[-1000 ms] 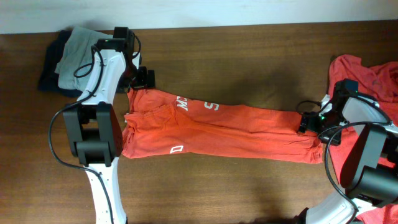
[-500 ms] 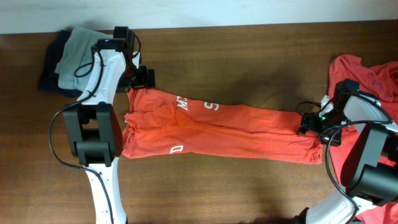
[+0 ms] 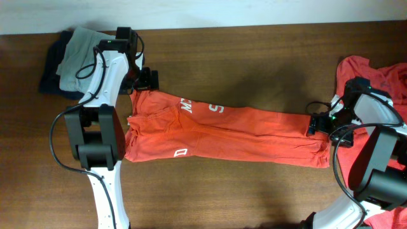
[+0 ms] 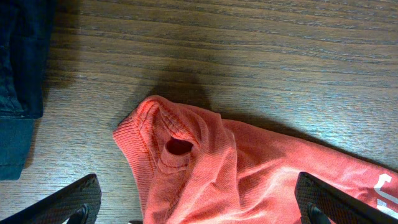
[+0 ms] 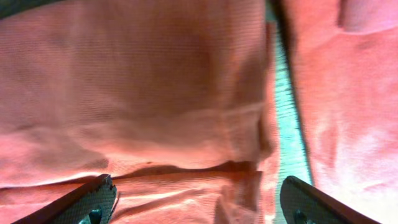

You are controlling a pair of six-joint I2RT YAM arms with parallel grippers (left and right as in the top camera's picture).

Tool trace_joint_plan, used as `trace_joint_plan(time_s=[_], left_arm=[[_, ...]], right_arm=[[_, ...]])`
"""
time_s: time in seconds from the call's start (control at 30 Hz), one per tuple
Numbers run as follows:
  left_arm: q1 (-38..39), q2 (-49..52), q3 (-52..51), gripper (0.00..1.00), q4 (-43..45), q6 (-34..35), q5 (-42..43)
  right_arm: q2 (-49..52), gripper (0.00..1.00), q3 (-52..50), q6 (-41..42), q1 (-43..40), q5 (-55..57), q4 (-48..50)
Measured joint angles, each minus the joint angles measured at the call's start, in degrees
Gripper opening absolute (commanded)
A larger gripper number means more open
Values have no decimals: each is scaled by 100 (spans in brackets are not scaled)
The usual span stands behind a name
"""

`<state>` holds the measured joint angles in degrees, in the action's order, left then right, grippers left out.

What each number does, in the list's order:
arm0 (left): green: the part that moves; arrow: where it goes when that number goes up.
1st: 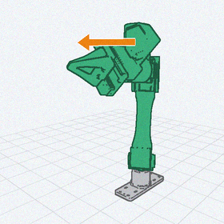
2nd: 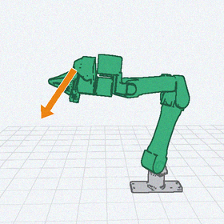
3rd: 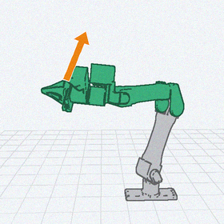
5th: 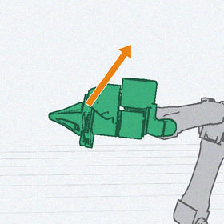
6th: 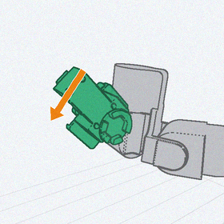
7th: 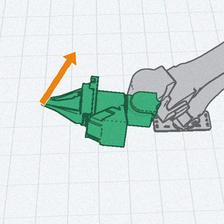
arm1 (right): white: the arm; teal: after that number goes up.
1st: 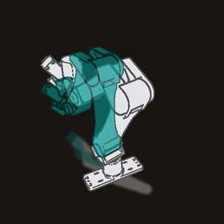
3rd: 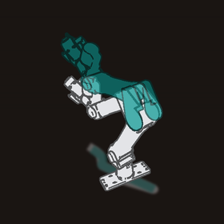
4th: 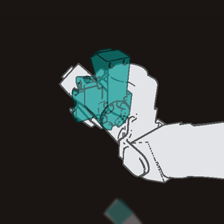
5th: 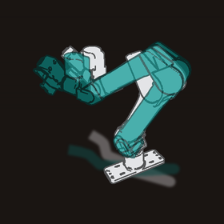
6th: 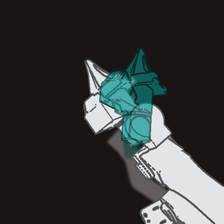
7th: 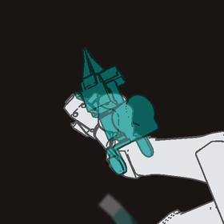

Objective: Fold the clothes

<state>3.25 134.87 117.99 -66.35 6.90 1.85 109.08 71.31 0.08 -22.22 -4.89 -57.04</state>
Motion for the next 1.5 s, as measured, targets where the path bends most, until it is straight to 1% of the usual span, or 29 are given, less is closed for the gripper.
trace_joint_plan(time_s=[0.2,0.33,0.5,0.57,0.63,0.77,0.8,1.03,1.17,1.3,1.5], left_arm=[[0,0,0,99,0,0,0],[0,0,0,99,2,2,0],[0,0,2,99,2,2,-2],[0,0,2,99,2,2,-4],[0,0,2,99,2,0,-20],[0,0,0,99,2,0,-22],[0,0,0,99,2,0,-24],[0,0,0,99,35,2,-37],[-39,0,28,99,59,4,55],[-201,0,313,99,15,31,203],[-678,0,1034,99,-9,70,269]], right_arm=[[0,90,-44,20,0,195,275],[0,88,-348,31,0,210,619],[-44,81,-514,144,-4,267,767],[-57,72,-529,162,-4,251,782],[-61,59,-535,210,-4,236,785],[-70,8,-555,269,-4,92,798],[-70,4,-560,278,-4,2,815],[-68,4,-490,308,2,-70,726],[42,4,-236,297,2,-48,505],[85,4,247,236,2,-31,83],[87,4,1434,133,4,-31,-887]])
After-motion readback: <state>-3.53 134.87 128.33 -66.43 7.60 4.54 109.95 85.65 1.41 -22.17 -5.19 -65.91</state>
